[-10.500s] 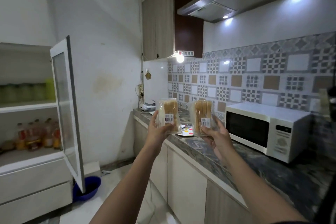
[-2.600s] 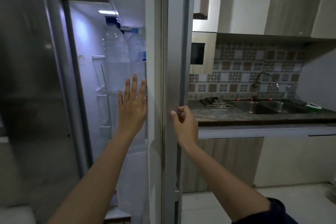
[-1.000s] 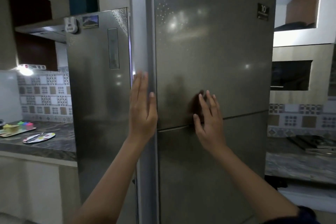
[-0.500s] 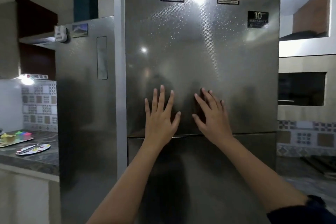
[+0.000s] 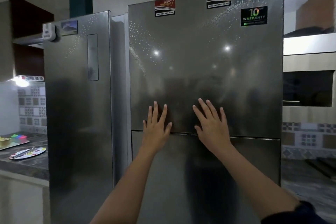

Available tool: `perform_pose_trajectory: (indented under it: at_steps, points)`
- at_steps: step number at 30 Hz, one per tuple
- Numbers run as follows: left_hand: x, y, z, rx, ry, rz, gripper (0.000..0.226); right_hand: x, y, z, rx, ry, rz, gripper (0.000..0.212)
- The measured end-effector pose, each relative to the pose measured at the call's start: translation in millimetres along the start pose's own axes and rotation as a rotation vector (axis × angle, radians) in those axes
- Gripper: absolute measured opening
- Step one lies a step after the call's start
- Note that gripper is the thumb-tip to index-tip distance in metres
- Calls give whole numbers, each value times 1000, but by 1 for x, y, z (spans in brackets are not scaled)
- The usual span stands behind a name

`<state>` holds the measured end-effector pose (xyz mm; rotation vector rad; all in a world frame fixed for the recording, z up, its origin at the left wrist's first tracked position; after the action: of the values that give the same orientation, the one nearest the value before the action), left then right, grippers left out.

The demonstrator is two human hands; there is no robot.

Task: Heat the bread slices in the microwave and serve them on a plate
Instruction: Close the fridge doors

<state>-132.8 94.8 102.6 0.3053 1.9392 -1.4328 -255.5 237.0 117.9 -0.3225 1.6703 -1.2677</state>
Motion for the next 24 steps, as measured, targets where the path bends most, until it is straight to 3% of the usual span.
perform_pose_trajectory:
  at_steps: [12, 24]
  points:
    - [11, -2, 11, 19, -7, -51, 65, 20, 1, 5, -11, -30, -57, 71]
    - [25, 38, 44, -7, -109, 6, 66, 54, 16, 28, -159, -165, -183, 65]
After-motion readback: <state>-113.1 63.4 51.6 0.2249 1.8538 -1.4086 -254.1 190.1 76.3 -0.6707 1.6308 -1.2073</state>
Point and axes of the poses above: each hand's wrist, its own y-axis away from the middle knuckle, its own x-axis out of the palm, z = x × y, the point moved 2 cm from there along -y, towards the middle knuckle, and after that the axes turned 8 degrees about x, right-handed, at the moved point
